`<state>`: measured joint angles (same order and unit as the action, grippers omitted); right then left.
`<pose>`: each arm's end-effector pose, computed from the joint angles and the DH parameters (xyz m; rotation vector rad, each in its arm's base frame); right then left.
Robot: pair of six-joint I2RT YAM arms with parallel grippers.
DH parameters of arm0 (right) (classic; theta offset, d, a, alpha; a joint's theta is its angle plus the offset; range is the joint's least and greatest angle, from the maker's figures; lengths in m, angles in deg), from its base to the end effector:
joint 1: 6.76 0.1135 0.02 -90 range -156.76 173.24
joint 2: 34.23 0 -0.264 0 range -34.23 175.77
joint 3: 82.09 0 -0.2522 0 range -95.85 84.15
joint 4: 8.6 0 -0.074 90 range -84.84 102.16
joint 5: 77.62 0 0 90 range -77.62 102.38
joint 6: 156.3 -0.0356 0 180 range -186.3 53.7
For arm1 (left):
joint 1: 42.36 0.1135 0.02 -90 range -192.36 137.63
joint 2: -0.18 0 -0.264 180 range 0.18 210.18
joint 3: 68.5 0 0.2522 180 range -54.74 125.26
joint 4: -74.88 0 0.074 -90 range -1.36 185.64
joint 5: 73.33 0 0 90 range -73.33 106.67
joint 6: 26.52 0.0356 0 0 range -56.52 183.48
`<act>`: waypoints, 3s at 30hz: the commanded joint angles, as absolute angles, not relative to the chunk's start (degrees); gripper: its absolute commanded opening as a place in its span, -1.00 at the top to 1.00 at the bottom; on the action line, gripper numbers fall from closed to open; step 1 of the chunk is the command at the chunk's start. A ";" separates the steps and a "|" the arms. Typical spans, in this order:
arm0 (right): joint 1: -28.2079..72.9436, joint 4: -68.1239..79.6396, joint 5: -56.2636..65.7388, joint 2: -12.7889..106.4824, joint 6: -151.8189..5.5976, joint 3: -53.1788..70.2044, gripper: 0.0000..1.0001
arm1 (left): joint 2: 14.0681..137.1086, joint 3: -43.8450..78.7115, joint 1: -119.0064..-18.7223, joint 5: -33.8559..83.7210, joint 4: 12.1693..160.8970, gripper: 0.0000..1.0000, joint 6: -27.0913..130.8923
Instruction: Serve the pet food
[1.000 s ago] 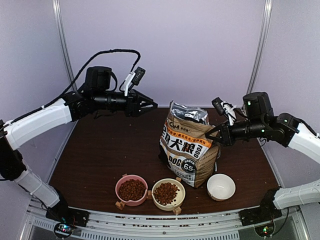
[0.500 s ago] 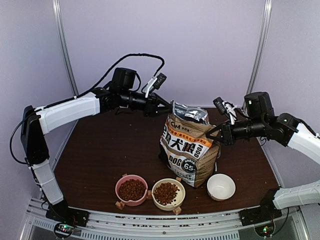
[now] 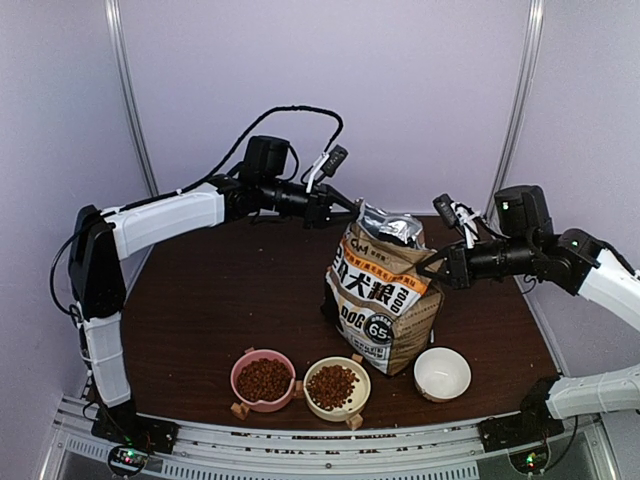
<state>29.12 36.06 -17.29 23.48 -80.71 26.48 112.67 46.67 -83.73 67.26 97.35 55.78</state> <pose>0.1630 0.1397 0.3425 -0.7317 2.0931 1.0536 0.3299 -0.3272 0.3365 1.1767 1.6673 -1.3979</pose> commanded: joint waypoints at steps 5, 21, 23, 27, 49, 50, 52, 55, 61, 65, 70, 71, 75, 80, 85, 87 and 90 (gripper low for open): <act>29.10 20.22 -22.87 19.64 -83.91 25.38 1.00 | 116.37 51.27 -85.68 72.79 93.19 0.74 55.10; 29.06 25.10 -12.72 22.43 -80.60 21.03 1.00 | 99.84 32.03 -83.52 60.66 78.92 1.00 49.91; 29.14 25.89 -12.65 24.14 -79.71 19.26 1.00 | 96.60 29.02 -83.41 58.62 78.69 1.00 50.04; 29.25 26.99 -12.20 28.39 -78.29 14.93 1.00 | 91.16 24.41 -83.42 56.81 78.95 1.00 49.86; 44.05 28.19 -17.72 50.30 -70.95 -5.98 1.00 | 79.29 23.11 -82.67 26.95 108.72 -0.69 41.59; 44.04 28.12 -17.11 49.91 -71.03 -5.42 1.00 | 79.92 23.66 -82.66 27.15 109.53 -0.69 41.19; 44.09 28.25 -15.90 48.83 -71.05 -4.19 1.00 | 81.29 24.89 -82.62 27.35 111.09 -0.65 40.51; 44.13 28.83 -14.16 47.58 -70.76 -2.65 1.00 | 82.64 25.78 -82.62 26.49 111.97 -0.40 39.70; 44.40 30.38 -8.08 46.07 -70.29 -0.51 1.00 | 85.24 28.73 -82.62 27.41 113.11 0.84 37.69; 44.39 31.10 0.89 44.68 -71.31 0.65 1.00 | 84.29 28.56 -82.70 25.78 113.16 1.00 35.66; 43.53 30.61 5.80 43.00 -71.75 2.02 1.00 | 80.86 27.32 -85.25 21.31 112.05 1.00 32.21; 43.08 30.71 5.85 42.82 -71.75 2.05 1.00 | 80.27 27.09 -86.25 20.05 111.66 1.00 31.26; 40.45 30.32 5.05 41.68 -71.36 2.77 1.00 | 78.93 26.39 -91.57 14.23 109.89 1.00 27.42; 36.33 30.15 2.12 40.04 -70.39 3.90 1.00 | 76.35 23.16 -96.99 8.10 106.80 1.00 21.47; 32.73 28.03 -4.55 38.73 -69.46 7.00 0.96 | 74.97 20.48 -98.42 10.97 103.40 0.64 20.21; 31.69 27.20 -7.36 38.11 -69.37 8.38 0.87 | 73.60 20.68 -98.35 9.10 104.95 0.32 23.11; 30.81 26.79 -10.86 36.98 -69.04 9.84 0.66 | 69.96 20.17 -98.08 7.25 106.31 -0.13 28.92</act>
<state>32.66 35.86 -6.93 42.19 -69.45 9.89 75.16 20.57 -98.35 10.21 108.12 23.27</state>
